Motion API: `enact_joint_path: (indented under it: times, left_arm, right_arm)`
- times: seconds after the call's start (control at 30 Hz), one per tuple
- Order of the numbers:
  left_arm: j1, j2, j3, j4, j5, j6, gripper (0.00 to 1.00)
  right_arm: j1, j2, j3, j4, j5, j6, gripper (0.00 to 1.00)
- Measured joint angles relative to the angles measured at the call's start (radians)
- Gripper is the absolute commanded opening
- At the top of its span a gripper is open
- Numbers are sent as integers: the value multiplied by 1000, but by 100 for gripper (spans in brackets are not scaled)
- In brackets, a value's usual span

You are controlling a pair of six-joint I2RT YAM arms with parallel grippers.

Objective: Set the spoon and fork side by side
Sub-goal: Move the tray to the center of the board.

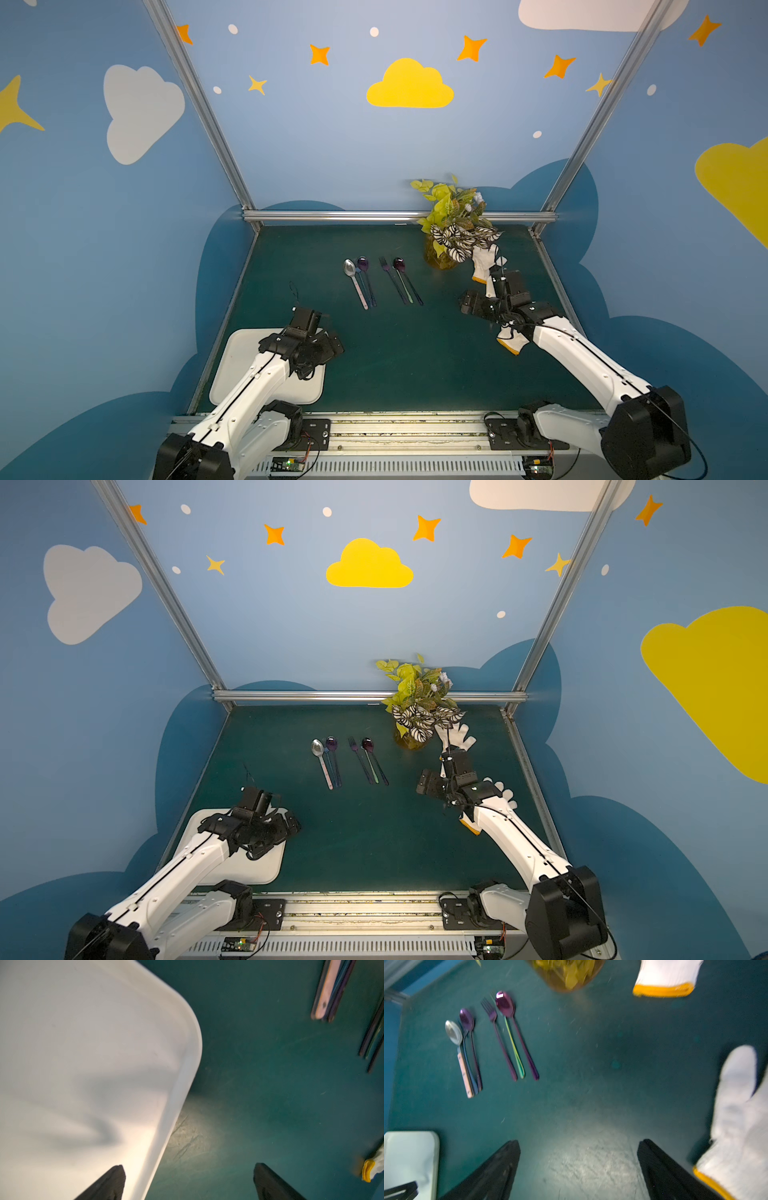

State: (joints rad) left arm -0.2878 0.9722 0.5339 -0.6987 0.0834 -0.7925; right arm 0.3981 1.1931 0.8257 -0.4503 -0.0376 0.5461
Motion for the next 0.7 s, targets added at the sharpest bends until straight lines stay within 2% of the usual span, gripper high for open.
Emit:
enact_joint_path:
  times: [0.13, 0.23, 0.4, 0.57, 0.7]
  left_arm:
    - [-63, 65, -34, 36, 51, -2, 100]
    - [-122, 92, -41, 87, 48, -6, 100]
    - [-260, 172, -15, 203, 52, -53, 100]
    - [-448, 404, 133, 350, 113, -72, 100]
    - [-552, 579, 292, 406, 175, -59, 100]
  right_arm:
    - [35, -26, -19, -48, -30, 24, 95]
    - [40, -60, -32, -80, -42, 31, 95]
    - [39, -128, -53, -118, -42, 34, 95]
    - [40, -179, -90, -135, -35, 34, 94]
    - [40, -179, -97, -153, -35, 39, 91]
